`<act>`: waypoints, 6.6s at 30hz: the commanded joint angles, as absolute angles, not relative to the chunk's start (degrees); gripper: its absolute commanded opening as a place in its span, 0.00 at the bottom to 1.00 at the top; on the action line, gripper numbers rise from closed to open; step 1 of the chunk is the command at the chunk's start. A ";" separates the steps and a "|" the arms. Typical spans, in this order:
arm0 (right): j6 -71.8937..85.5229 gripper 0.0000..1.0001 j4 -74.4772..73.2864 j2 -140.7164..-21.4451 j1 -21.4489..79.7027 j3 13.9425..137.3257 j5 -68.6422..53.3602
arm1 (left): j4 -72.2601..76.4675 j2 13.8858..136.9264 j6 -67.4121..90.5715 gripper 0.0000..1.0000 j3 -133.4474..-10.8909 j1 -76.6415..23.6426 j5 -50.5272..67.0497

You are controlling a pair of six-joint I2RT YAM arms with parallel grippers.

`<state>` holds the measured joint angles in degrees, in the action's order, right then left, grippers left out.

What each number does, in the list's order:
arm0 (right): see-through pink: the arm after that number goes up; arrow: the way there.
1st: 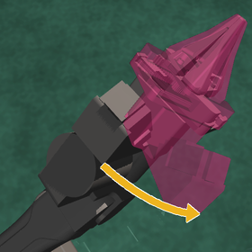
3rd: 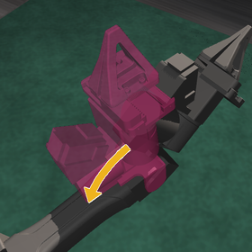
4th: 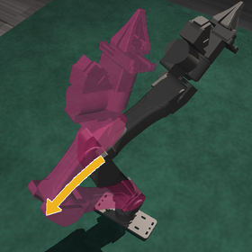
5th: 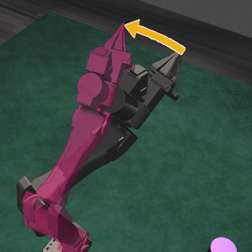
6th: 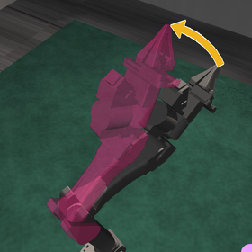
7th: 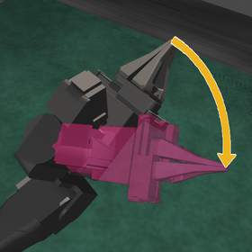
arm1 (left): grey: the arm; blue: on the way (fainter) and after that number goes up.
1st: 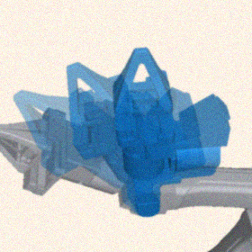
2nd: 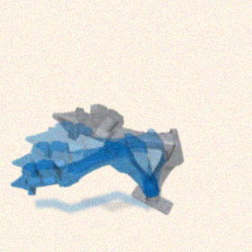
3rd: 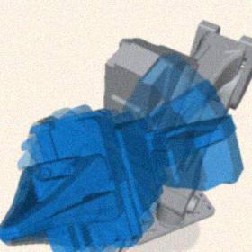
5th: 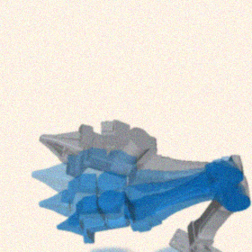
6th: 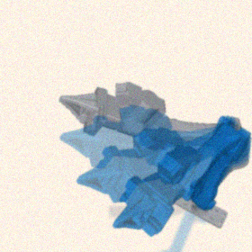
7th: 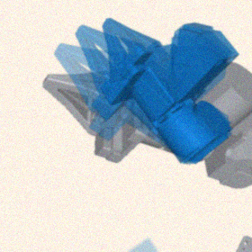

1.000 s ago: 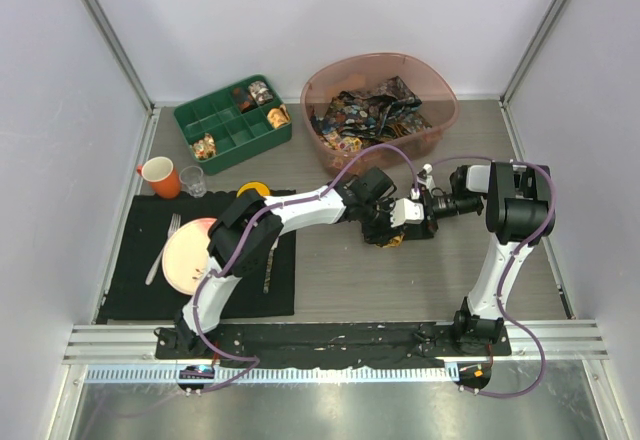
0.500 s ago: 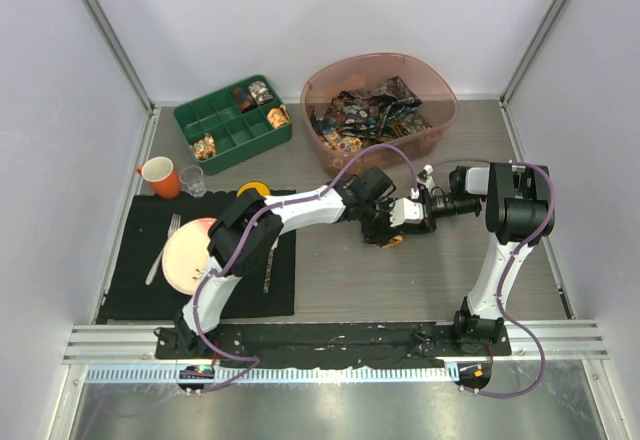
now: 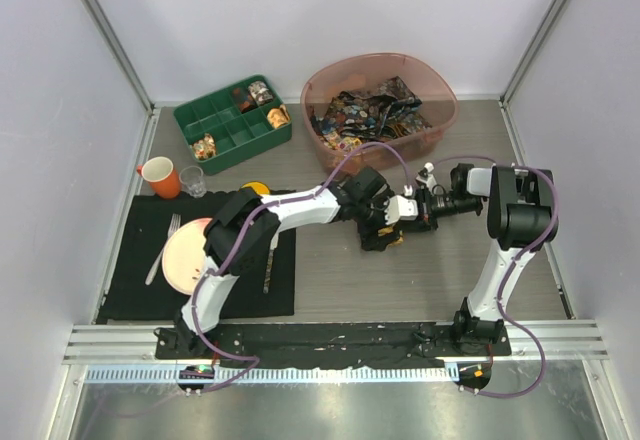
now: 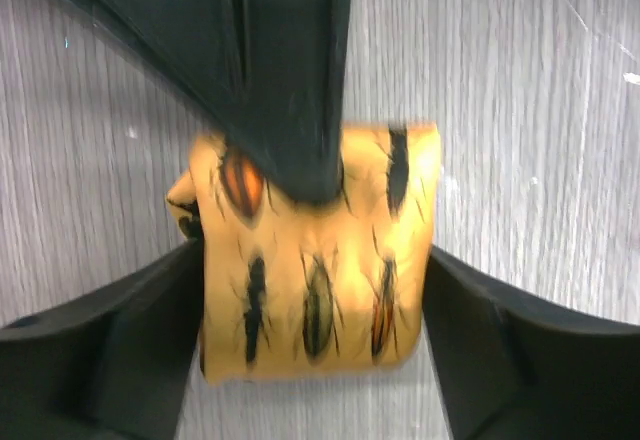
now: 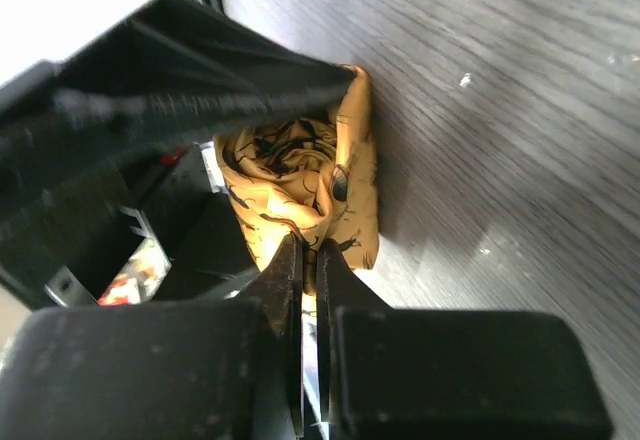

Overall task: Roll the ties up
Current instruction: Pick up the tie at the center of the board, then place the tie in the storage box.

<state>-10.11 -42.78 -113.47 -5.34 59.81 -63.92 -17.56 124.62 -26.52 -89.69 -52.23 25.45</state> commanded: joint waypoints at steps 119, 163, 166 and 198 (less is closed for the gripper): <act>60.21 0.01 21.88 -87.01 10.37 48.43 -62.67 | 30.50 103.80 69.70 0.89 -63.81 -29.27 57.66; 52.48 0.01 12.31 -88.15 11.34 50.71 -61.52 | 24.45 100.99 66.19 0.00 -64.68 -27.86 54.06; 50.72 0.12 9.86 -88.42 11.34 51.94 -61.26 | 18.99 100.29 62.93 0.00 -65.48 -27.60 53.00; 9.23 0.99 -34.01 -91.84 9.49 74.00 -52.56 | -77.70 119.18 -33.02 0.00 -130.34 -0.97 21.73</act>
<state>14.33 -30.37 -90.78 9.63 71.35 -53.93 -67.35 116.81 -15.94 -125.56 -1.48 32.84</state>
